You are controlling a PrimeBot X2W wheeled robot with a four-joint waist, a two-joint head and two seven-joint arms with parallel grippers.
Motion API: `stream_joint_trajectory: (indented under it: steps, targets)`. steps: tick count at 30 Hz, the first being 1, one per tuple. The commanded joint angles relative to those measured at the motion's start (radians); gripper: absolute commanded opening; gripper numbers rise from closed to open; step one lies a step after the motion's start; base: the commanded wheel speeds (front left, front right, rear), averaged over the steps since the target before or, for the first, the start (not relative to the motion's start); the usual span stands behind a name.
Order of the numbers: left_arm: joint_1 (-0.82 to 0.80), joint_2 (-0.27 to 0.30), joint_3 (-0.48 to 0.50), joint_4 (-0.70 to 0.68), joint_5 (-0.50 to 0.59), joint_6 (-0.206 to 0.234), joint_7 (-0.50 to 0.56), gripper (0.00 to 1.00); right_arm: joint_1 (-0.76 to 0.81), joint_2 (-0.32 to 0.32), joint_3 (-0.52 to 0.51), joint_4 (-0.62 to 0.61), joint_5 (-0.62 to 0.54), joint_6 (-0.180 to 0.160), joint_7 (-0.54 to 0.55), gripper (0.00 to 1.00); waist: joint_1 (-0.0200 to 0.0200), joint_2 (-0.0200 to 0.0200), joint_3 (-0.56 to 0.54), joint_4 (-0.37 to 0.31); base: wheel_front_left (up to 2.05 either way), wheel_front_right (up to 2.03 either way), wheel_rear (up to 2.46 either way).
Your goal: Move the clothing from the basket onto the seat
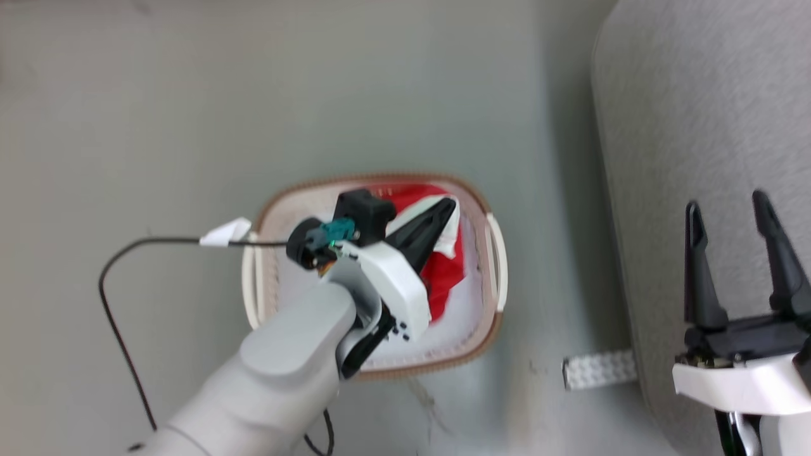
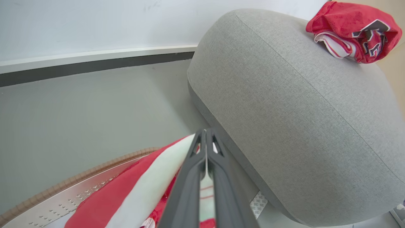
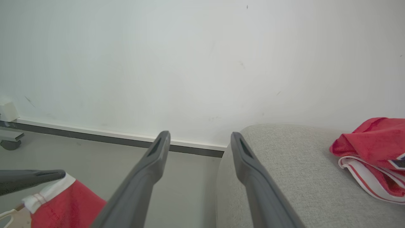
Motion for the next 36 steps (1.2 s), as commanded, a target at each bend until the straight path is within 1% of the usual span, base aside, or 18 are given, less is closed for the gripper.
stream_joint_trajectory:
  steps: [1,7,12,16,21,24,25,29,36]
  targets:
    - [0.046,0.008,0.024,-0.021,0.010,0.007,-0.001,0.00,0.030,-0.001,-0.003,0.019,0.016,-0.002,0.001,1.00,0.0003,-0.0001,-0.131,0.023,0.00,0.00,0.00]
    - [0.148,0.022,0.099,-0.098,0.017,0.036,-0.001,0.00,0.093,-0.001,-0.006,0.070,0.020,-0.002,0.001,1.00,0.0003,-0.0001,-0.278,0.071,0.00,0.00,0.00]
    - [0.237,0.053,0.154,-0.175,0.030,0.079,-0.001,0.00,0.140,-0.001,-0.003,0.104,0.032,-0.002,0.001,1.00,0.0003,-0.0001,-0.385,0.110,0.00,0.00,0.00]
    - [0.312,0.085,0.176,-0.237,0.034,0.113,-0.001,0.00,0.177,-0.001,0.006,0.129,0.045,-0.002,0.001,1.00,0.0003,-0.0001,-0.460,0.132,0.00,0.00,0.00]
    - [0.387,0.133,0.179,-0.321,0.026,0.155,0.008,0.00,0.221,-0.001,0.015,0.150,0.065,-0.002,0.001,1.00,0.0003,-0.0001,-0.538,0.149,0.00,0.00,0.00]
    - [0.418,0.166,0.185,-0.372,0.019,0.183,0.027,0.00,0.244,-0.001,0.025,0.158,0.077,-0.002,0.001,1.00,0.0003,-0.0001,-0.567,0.157,0.00,0.00,0.00]
    - [0.418,0.166,0.185,-0.372,0.019,0.183,0.027,0.00,0.244,-0.001,0.025,0.158,0.077,-0.002,0.001,1.00,0.0003,-0.0001,-0.567,0.157,0.00,0.00,0.00]
    - [0.435,0.206,0.194,-0.432,0.016,0.212,0.051,0.00,0.261,-0.001,0.033,0.162,0.083,-0.002,0.001,1.00,0.0003,-0.0001,-0.584,0.163,0.00,0.00,0.00]
    - [0.446,0.255,0.225,-0.516,0.005,0.254,0.070,0.00,0.279,-0.001,0.054,0.161,0.096,-0.002,0.001,1.00,0.0003,-0.0001,-0.595,0.156,0.00,0.00,0.00]
